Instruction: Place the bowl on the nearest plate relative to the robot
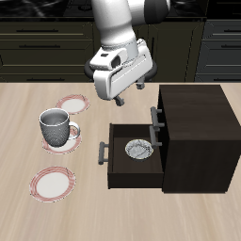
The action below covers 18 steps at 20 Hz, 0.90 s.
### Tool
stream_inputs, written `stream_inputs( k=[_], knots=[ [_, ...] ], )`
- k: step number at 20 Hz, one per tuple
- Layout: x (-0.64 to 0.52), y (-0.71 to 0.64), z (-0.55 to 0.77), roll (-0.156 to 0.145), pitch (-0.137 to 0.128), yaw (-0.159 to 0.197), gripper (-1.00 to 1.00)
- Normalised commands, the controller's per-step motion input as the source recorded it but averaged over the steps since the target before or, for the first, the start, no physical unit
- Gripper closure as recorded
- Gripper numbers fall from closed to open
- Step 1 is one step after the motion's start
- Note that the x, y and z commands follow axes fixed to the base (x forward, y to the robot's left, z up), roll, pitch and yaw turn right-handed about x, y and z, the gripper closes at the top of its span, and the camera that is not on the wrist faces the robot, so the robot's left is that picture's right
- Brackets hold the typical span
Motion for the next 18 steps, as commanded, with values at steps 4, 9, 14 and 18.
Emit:
stream_inputs(
  k=[4, 9, 14, 18],
  knots=[
    [-0.02, -0.03, -0.14, 0.003, 0.001, 0.196, -1.0],
    [-0.02, -0.14, -0.05, -0.026, -0.045, 0.255, -1.0],
    [-0.01, -0.22, 0.02, -0.015, -0.069, 0.195, -1.0],
    [-0.03, -0.17, 0.04, -0.001, -0.044, 0.161, -1.0]
  ],
)
